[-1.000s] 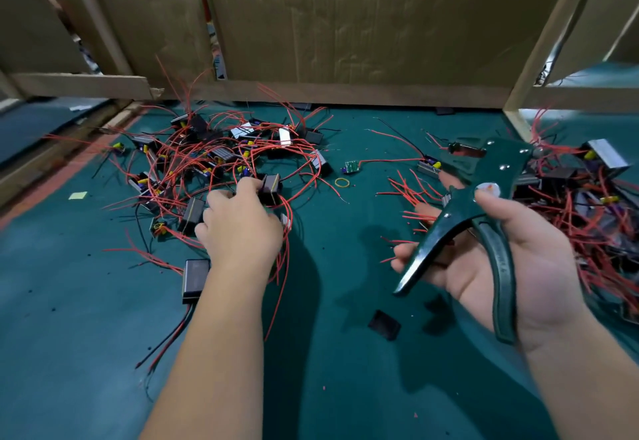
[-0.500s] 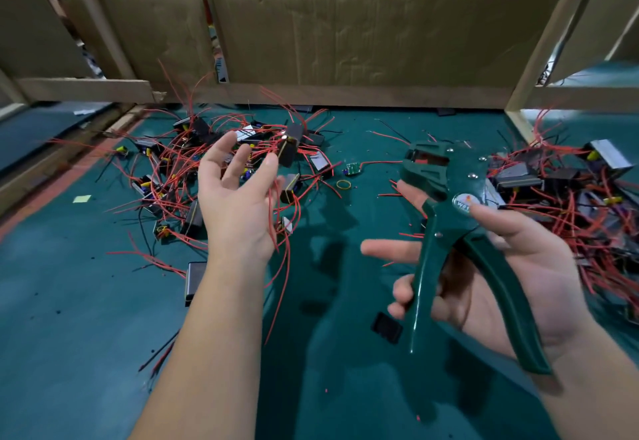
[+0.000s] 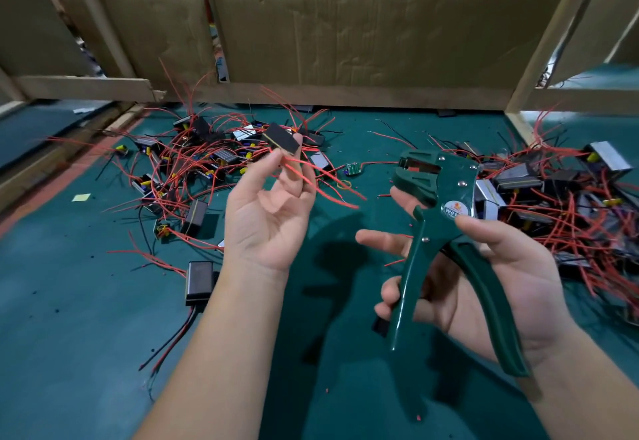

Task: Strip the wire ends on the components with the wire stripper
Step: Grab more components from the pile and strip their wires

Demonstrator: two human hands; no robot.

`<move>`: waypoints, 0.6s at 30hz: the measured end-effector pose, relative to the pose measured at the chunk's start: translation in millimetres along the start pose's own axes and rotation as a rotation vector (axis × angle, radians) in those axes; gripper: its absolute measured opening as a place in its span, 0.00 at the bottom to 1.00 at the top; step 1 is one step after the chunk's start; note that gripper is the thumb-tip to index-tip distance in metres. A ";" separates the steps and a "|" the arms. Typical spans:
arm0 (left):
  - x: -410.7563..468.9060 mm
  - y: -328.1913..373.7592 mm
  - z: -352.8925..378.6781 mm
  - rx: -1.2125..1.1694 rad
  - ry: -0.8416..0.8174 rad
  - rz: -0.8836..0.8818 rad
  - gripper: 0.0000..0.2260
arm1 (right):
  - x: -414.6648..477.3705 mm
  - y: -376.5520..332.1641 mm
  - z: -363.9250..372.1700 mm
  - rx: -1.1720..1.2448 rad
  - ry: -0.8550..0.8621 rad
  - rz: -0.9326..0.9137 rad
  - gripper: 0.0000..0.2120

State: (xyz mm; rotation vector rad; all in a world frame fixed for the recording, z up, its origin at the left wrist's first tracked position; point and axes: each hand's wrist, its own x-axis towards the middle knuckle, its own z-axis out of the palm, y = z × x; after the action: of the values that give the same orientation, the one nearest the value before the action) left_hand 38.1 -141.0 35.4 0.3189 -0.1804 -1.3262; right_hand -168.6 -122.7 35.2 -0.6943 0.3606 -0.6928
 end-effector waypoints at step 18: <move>9.0 -17.7 -12.5 0.794 0.131 0.285 0.13 | 3.2 1.5 1.6 0.003 0.096 -0.097 0.37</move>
State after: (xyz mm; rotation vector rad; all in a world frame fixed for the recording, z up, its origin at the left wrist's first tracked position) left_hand 27.8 -151.8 17.3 1.0082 -0.6211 -0.8979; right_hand -164.8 -123.4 35.0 -0.6809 0.4162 -0.8209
